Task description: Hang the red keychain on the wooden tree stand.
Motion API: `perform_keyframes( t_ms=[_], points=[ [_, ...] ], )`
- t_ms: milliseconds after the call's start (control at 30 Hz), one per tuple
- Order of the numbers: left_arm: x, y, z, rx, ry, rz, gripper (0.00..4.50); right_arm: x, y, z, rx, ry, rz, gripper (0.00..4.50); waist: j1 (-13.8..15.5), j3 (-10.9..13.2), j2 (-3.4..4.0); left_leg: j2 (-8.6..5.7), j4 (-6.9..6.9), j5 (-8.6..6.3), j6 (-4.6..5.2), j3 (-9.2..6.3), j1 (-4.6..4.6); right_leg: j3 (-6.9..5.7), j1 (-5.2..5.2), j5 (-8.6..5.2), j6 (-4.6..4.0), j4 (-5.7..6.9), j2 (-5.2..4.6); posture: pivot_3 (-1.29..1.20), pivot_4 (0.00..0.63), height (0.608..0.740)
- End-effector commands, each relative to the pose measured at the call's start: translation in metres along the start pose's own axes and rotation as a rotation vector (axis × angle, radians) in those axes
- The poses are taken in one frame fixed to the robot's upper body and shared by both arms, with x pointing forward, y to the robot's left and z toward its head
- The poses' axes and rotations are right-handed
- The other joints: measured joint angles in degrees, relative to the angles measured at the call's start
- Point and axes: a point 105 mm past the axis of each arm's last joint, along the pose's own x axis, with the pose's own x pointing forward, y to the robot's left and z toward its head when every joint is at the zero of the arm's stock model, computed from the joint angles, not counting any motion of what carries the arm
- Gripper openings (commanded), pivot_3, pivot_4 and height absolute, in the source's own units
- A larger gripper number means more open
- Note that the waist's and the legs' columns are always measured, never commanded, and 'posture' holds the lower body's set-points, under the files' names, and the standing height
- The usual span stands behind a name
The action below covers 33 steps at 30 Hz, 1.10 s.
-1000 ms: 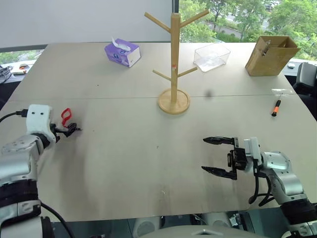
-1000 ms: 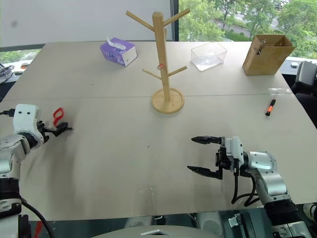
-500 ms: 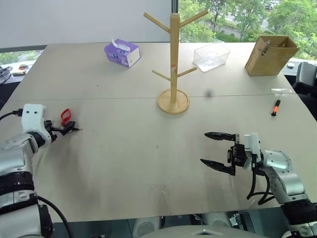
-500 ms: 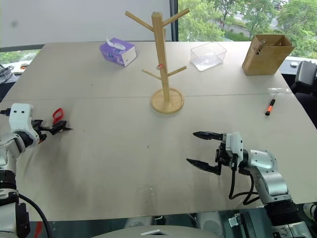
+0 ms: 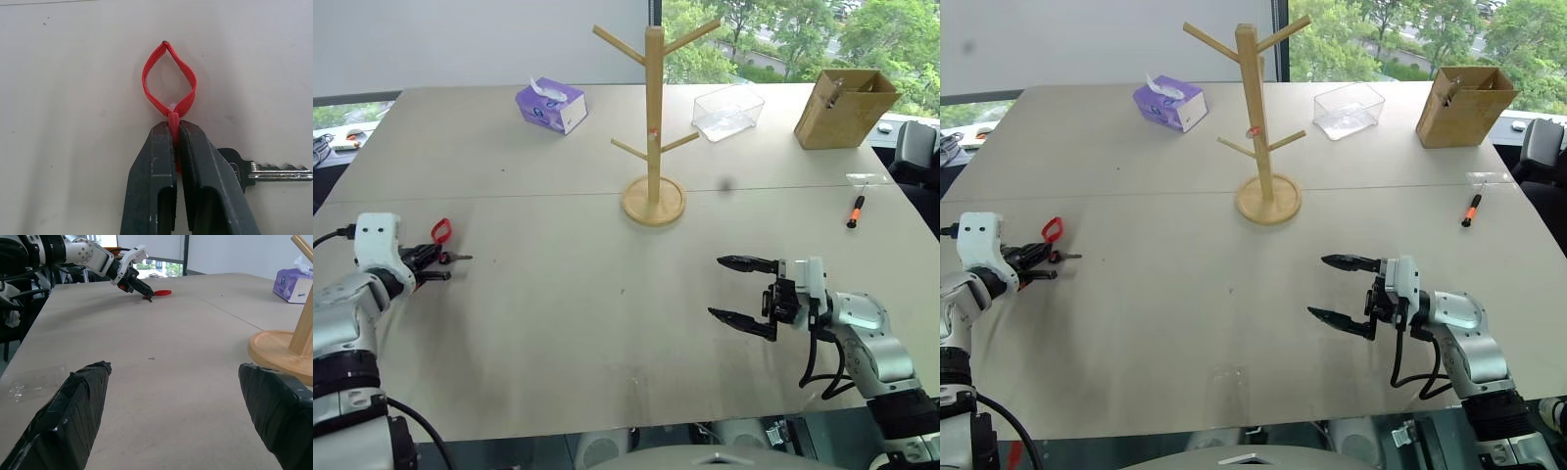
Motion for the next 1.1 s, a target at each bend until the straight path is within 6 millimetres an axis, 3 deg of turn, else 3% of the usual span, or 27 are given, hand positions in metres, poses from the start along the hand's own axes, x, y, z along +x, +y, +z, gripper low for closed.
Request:
perform_keyframes(
  t_ms=[33, 300, 400, 567, 700, 800, 1000, 1100],
  points=[
    [-0.003, -0.001, -0.004, 0.004, -0.005, 0.014, 0.16, -0.002, -0.008, 0.016, -0.049, -0.029, -0.017, 4.50, 0.00, 0.00, 0.00, 0.00, 0.00, 0.00, 0.00, 0.00, 0.00, 0.00, 0.00, 0.00, 0.00, 0.00, 0.00, 0.00, 0.150, 0.740],
    [-0.009, -0.042, 0.018, 0.096, -0.152, -0.064, 0.16, -0.012, -0.033, 0.043, -0.038, -0.056, -0.086, 4.50, 0.62, -0.01, -0.01, -0.02, 0.02, 0.00, -0.01, -0.05, -0.06, -0.05, 0.01, 0.01, -0.01, -0.02, -0.09, 0.00, 0.150, 0.740],
    [-0.019, -0.063, 0.037, 0.095, -0.274, -0.122, 0.16, -0.015, -0.037, 0.046, -0.051, -0.053, -0.098, 4.50, 0.66, -0.01, -0.03, -0.02, 0.02, -0.01, 0.01, -0.04, -0.07, -0.03, 0.01, 0.01, -0.01, -0.04, -0.10, 0.00, 0.150, 0.740],
    [-0.046, -0.126, 0.068, 0.097, -0.521, -0.257, 0.16, -0.023, -0.044, 0.056, -0.053, -0.037, -0.094, 4.50, 0.71, -0.01, -0.04, -0.03, 0.02, 0.00, 0.01, -0.05, -0.08, 0.01, 0.01, 0.02, -0.01, -0.04, -0.17, 0.00, 0.150, 0.740],
    [-0.074, -0.184, 0.078, 0.129, -0.674, -0.369, 0.16, -0.032, -0.054, 0.070, -0.008, -0.011, -0.086, 4.50, 0.77, 0.00, -0.03, -0.07, 0.02, 0.00, 0.02, 0.01, -0.07, 0.10, 0.02, 0.02, -0.01, -0.04, -0.12, 0.00, 0.150, 0.740],
    [-0.096, -0.218, 0.081, 0.184, -0.781, -0.433, 0.16, -0.037, -0.067, 0.081, -0.020, 0.008, -0.101, 4.50, 0.70, 0.00, -0.03, -0.05, 0.03, -0.12, 0.23, 0.02, -0.05, 0.24, 0.03, 0.02, -0.01, -0.05, -0.02, 0.00, 0.150, 0.740],
    [-0.117, -0.252, 0.085, 0.191, -0.913, -0.445, 0.16, -0.046, -0.086, 0.089, -0.076, 0.042, -0.125, 4.50, 1.01, -0.01, -0.02, -0.07, 0.03, -0.14, 0.28, 0.05, -0.02, 0.42, 0.02, 0.02, -0.02, -0.06, 0.17, 0.00, 0.150, 0.740],
    [-0.118, -0.262, 0.090, 0.158, -0.948, -0.444, 0.16, -0.048, -0.087, 0.092, -0.065, 0.071, -0.102, 4.50, 1.59, 0.00, -0.01, -0.08, 0.04, -0.14, 0.29, 0.07, -0.02, 0.40, 0.02, 0.02, -0.01, -0.06, 0.21, 0.00, 0.150, 0.740]
  ],
)
